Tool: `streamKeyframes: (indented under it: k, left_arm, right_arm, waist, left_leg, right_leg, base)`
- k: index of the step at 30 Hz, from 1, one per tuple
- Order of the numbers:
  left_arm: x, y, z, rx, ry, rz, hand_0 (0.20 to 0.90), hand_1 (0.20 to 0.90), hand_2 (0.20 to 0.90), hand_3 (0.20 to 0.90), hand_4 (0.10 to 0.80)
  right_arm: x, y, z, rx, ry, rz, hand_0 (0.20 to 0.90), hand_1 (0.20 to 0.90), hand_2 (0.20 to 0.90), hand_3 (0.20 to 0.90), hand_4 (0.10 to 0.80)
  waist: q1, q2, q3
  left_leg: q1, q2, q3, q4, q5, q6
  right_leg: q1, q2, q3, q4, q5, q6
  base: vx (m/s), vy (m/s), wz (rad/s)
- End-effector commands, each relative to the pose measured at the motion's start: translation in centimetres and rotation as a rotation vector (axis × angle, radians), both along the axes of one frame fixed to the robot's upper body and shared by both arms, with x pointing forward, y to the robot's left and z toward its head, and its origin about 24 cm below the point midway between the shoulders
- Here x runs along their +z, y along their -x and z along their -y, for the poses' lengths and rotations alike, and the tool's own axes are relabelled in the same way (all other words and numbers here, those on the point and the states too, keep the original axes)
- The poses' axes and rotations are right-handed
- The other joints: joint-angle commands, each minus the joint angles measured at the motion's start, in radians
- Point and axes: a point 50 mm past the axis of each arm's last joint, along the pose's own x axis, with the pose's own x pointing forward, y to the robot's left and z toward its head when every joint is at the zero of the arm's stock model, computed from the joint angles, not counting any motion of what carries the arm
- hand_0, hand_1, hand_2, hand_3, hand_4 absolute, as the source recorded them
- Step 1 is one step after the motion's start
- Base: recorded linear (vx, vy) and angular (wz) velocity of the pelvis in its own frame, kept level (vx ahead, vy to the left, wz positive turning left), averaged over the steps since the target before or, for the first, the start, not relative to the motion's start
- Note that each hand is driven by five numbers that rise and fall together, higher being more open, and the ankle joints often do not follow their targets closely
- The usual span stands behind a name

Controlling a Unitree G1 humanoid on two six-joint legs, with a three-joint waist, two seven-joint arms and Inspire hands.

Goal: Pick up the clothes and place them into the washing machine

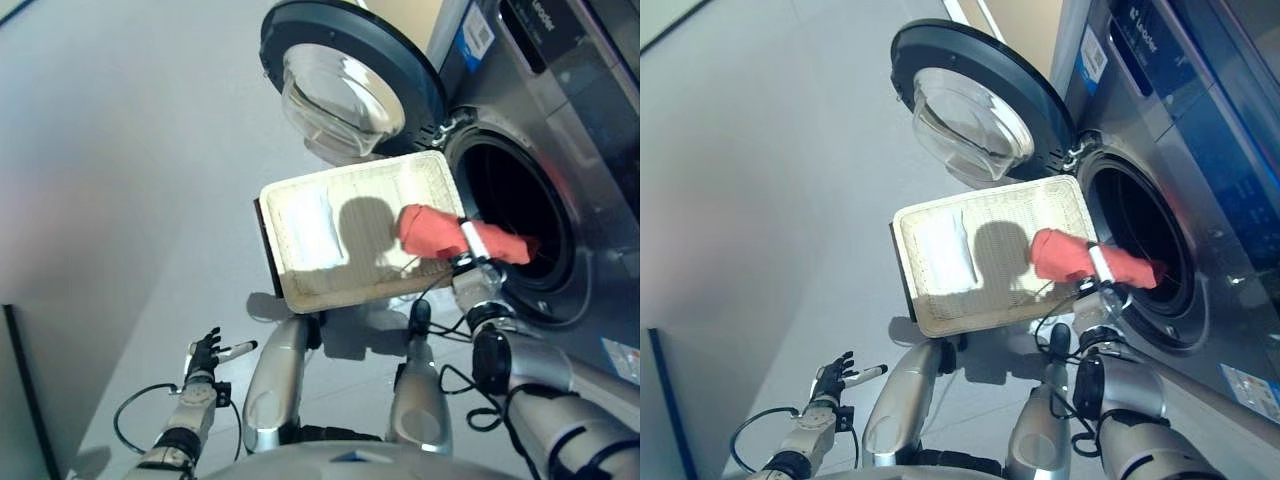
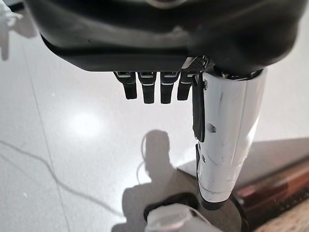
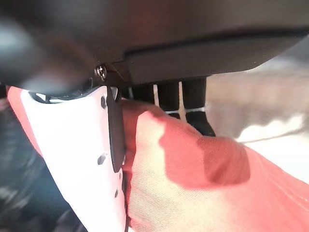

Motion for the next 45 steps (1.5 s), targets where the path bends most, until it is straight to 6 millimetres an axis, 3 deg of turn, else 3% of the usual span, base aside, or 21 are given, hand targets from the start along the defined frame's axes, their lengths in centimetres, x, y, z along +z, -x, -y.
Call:
streamKeyframes:
  k: [1,2,3,4,7,12,18,22,28,36,38,44,45]
  left_arm:
    - [-1.2,2.1,1.7,-0.025,0.031,-0.064,0.9,0.9,0.9,0.9,0.8]
    - [-1.2,2.2,1.9,-0.026,0.036,-0.065,0.9,0.9,0.9,0.9,0.8]
    - [-1.2,2.1,1.9,-0.026,0.038,-0.063,0.9,0.9,0.9,0.9,0.8]
    - [-1.4,2.4,2.4,-0.024,0.058,-0.071,0.9,0.9,0.9,0.9,0.8]
    - [-1.8,2.9,2.9,0.002,0.09,-0.088,0.9,0.9,0.9,0.9,0.8]
    - [-2.0,3.6,3.3,0.033,0.12,-0.101,0.9,0.9,0.9,0.9,0.8]
    - [-1.8,3.6,2.4,0.046,0.107,-0.082,0.9,0.9,0.9,0.9,0.8]
    - [-1.8,4.2,1.3,0.059,0.083,-0.089,0.9,0.9,0.9,0.9,0.8]
    - [-2.0,4.6,1.4,0.064,0.086,-0.105,0.9,0.9,0.9,0.9,0.8]
    - [-1.9,3.6,2.3,0.022,0.101,-0.094,0.9,0.9,0.9,0.9,0.8]
    - [-1.9,3.5,2.5,0.014,0.107,-0.092,0.9,0.9,0.9,0.9,0.8]
    - [-2.0,3.7,2.5,-0.003,0.104,-0.112,0.9,0.9,0.9,0.9,0.8]
    - [-2.0,4.0,2.2,0.002,0.097,-0.118,0.9,0.9,0.9,0.9,0.8]
  right_arm:
    - [10.4,-3.0,2.9,-0.108,0.141,0.331,0.2,0.2,0.2,0.2,0.3]
    - [12.2,-3.5,3.0,-0.114,0.16,0.376,0.2,0.2,0.2,0.2,0.3]
    - [12.3,-3.5,2.9,-0.115,0.163,0.377,0.2,0.2,0.2,0.2,0.3]
    - [15.1,-4.0,2.9,-0.13,0.183,0.45,0.2,0.2,0.2,0.2,0.3]
    - [18.5,-4.5,2.7,-0.142,0.227,0.518,0.2,0.2,0.2,0.2,0.3]
    - [21.9,-4.5,2.7,-0.16,0.292,0.579,0.2,0.2,0.2,0.2,0.3]
    - [25.1,-4.3,2.4,-0.158,0.342,0.666,0.2,0.2,0.2,0.2,0.3]
    - [27.4,-3.6,2.0,-0.181,0.343,0.772,0.2,0.2,0.2,0.2,0.3]
    - [26.9,-3.6,1.5,-0.193,0.283,0.801,0.2,0.2,0.2,0.2,0.3]
    - [20.3,-4.4,0.8,-0.194,0.091,0.705,0.2,0.2,0.2,0.2,0.3]
    - [19.5,-4.4,0.7,-0.198,0.072,0.692,0.2,0.2,0.2,0.2,0.3]
    - [19.7,-4.4,0.9,-0.207,0.062,0.696,0.2,0.2,0.2,0.2,0.3]
    - [20.9,-4.3,0.9,-0.202,0.083,0.725,0.2,0.2,0.2,0.2,0.3]
  waist:
    - [-0.02,0.163,0.039]
    - [-0.023,0.173,0.039]
    - [-0.023,0.175,0.039]
    - [-0.032,0.197,0.039]
    - [-0.047,0.231,0.039]
    - [-0.075,0.281,0.039]
    - [-0.077,0.281,0.039]
    - [-0.097,0.281,0.039]
    - [-0.129,0.281,0.039]
    - [-0.167,0.281,0.039]
    - [-0.17,0.281,0.039]
    - [-0.177,0.281,0.039]
    - [-0.175,0.281,0.039]
  left_leg:
    - [0.131,0.088,-0.132,-0.242,0.191,-0.245]
    - [0.129,0.086,-0.131,-0.245,0.191,-0.247]
    - [0.127,0.086,-0.131,-0.245,0.191,-0.247]
    - [0.116,0.083,-0.127,-0.25,0.191,-0.249]
    - [0.098,0.079,-0.121,-0.248,0.191,-0.249]
    - [0.085,0.067,-0.106,-0.258,0.188,-0.247]
    - [0.089,0.024,-0.069,-0.291,0.188,-0.225]
    - [0.104,-0.021,-0.036,-0.309,0.192,-0.217]
    - [0.128,-0.066,-0.002,-0.328,0.188,-0.204]
    - [0.167,-0.094,-0.004,-0.35,0.193,-0.207]
    - [0.172,-0.097,-0.006,-0.355,0.192,-0.207]
    - [0.18,-0.1,0.001,-0.362,0.19,-0.202]
    - [0.183,-0.099,0.002,-0.364,0.186,-0.2]
  right_leg:
    - [0.071,0.001,0.013,-0.004,0.001,-0.006]
    - [0.064,-0.003,0.015,-0.004,0.002,-0.005]
    - [0.061,-0.003,0.016,-0.004,0.002,-0.004]
    - [0.044,-0.01,0.02,-0.003,0.005,-0.002]
    - [0.021,-0.022,0.033,0.0,0.009,0.001]
    - [-0.017,-0.045,0.052,0.012,0.009,0.011]
    - [-0.054,-0.099,0.085,0.019,-0.002,0.033]
    - [-0.075,-0.161,0.126,0.036,-0.004,0.056]
    - [-0.102,-0.218,0.177,0.051,-0.006,0.079]
    - [-0.097,-0.237,0.204,0.047,-0.026,0.094]
    - [-0.098,-0.24,0.207,0.046,-0.032,0.097]
    - [-0.105,-0.243,0.215,0.053,-0.04,0.104]
    - [-0.106,-0.243,0.215,0.055,-0.039,0.105]
  base:
    - [0.005,0.037,-0.08]
    - [0.003,0.025,-0.1]
    - [0.004,0.005,-0.13]
    - [0.009,0.004,-0.1]
    - [0.02,0.015,0.01]
    - [0.023,0.023,-0.04]
    - [0.03,0.013,-0.15]
    - [0.064,0.043,-0.04]
    - [0.049,0.052,-0.09]
    - [0.019,0.016,-0.06]
    - [-0.003,-0.013,-0.12]
    - [0.002,-0.011,-0.08]
    - [0.001,-0.029,-0.12]
